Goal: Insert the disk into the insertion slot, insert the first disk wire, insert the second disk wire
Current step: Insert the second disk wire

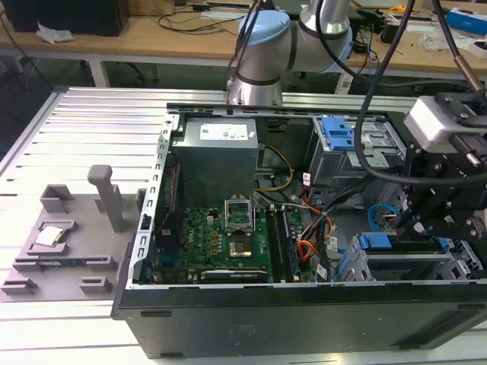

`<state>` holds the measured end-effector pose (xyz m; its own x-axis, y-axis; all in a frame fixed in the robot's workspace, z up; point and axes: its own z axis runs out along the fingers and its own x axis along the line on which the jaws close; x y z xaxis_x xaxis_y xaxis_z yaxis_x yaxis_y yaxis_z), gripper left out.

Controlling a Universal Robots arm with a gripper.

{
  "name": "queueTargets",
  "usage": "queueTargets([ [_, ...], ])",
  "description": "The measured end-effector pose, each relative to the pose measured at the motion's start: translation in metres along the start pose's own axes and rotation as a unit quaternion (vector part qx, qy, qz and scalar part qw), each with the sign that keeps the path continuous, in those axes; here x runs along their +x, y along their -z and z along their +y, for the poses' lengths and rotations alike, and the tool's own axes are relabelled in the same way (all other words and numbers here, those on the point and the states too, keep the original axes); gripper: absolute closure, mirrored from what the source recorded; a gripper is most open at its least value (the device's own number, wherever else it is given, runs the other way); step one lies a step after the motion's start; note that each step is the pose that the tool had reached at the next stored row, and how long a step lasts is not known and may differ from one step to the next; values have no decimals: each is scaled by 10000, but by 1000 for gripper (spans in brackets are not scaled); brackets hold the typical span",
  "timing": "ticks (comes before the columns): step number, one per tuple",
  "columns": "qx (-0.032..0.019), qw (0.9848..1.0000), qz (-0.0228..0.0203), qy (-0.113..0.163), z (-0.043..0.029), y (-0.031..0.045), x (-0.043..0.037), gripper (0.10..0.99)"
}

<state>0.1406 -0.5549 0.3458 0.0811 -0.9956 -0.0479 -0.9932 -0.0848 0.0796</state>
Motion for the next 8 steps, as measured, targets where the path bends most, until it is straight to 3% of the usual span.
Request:
queueTargets([
  [8, 0, 10000, -1, -5, -32, -49, 13, 925],
])
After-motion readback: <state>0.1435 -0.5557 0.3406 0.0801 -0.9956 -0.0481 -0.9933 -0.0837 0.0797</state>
